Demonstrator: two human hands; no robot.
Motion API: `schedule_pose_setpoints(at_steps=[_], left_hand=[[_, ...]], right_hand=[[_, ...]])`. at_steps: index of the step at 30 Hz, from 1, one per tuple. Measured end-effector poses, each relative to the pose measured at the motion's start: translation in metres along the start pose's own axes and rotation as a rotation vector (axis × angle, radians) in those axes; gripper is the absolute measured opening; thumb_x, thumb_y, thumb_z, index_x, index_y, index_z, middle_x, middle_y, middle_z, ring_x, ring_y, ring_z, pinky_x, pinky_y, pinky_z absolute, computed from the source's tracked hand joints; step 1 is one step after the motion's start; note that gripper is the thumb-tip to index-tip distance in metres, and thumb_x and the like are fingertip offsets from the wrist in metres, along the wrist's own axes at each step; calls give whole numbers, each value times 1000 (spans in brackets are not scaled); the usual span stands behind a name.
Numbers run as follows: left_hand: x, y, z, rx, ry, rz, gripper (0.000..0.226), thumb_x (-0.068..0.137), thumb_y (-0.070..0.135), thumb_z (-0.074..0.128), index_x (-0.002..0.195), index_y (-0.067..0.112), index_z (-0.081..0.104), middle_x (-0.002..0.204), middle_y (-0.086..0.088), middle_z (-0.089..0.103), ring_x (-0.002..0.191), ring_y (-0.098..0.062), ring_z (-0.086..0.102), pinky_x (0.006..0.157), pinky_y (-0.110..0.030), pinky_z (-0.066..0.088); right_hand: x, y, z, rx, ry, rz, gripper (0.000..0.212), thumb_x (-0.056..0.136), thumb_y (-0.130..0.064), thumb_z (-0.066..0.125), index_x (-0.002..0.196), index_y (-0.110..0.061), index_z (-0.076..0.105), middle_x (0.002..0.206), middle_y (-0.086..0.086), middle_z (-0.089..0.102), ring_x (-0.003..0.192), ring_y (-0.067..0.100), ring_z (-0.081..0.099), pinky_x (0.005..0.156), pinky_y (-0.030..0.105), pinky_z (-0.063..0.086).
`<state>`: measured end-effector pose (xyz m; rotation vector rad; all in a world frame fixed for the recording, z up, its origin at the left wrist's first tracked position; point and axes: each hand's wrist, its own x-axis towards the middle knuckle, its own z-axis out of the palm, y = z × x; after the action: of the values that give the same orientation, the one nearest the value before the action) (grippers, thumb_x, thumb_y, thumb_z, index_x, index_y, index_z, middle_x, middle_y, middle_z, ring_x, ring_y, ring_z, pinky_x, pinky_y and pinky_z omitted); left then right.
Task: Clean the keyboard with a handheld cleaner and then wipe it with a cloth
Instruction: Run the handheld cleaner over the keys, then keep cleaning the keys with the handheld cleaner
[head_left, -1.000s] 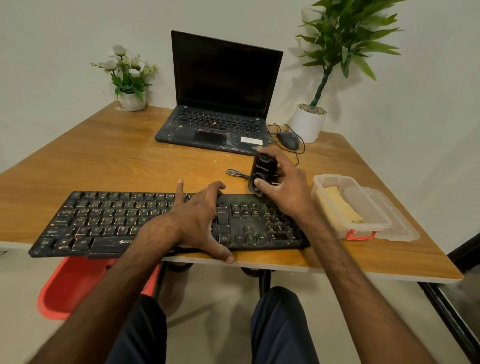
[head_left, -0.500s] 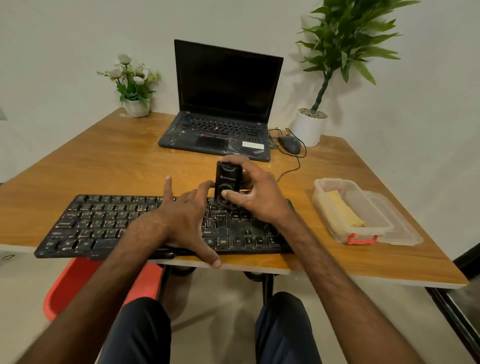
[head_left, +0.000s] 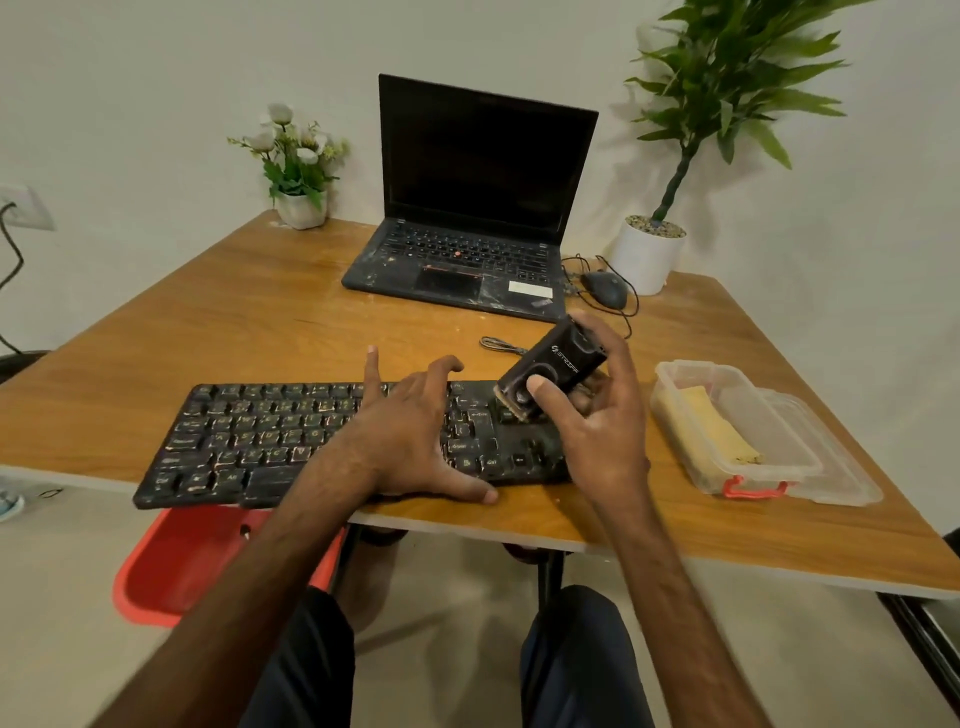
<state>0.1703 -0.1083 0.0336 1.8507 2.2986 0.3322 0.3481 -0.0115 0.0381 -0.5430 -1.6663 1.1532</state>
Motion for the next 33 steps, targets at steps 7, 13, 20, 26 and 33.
schedule_pose_setpoints(at_steps=[7,13,20,26,33], left_hand=[[-7,3,7,180,94,-3,133,61,103,37,156,19,0,168,-6,3,156,-22,0,115,-66,-19],[-38,-7,39,339,555,151,84,89,78,35,140,13,47,161,-15,30,147,-30,29,115,-69,23],[-53,-11,75,305,1004,411,16,97,27,66,97,14,75,106,-7,72,94,-22,62,94,-45,48],[-68,-5,115,371,1028,390,23,103,21,56,119,7,64,115,-11,73,108,-27,60,98,-52,49],[-77,-2,141,459,897,212,55,98,29,59,146,4,47,150,-13,44,136,-30,45,117,-48,32]], right_hand=[[-19,12,6,6,62,-58,64,88,1,69,141,-25,44,125,-15,57,112,14,64,79,33,60],[-26,9,4,26,16,-109,67,81,7,73,134,-27,51,121,-24,57,113,15,64,79,33,60],[-29,0,-10,-310,-291,-223,66,82,-13,78,137,-35,49,127,-23,55,113,2,60,81,22,58],[-27,-4,-11,-335,-356,-301,67,82,-8,79,138,-31,49,130,-19,56,112,3,61,81,17,56],[-20,-3,-6,-349,-401,-311,69,82,-9,79,138,-33,48,129,-29,52,114,0,60,84,16,54]])
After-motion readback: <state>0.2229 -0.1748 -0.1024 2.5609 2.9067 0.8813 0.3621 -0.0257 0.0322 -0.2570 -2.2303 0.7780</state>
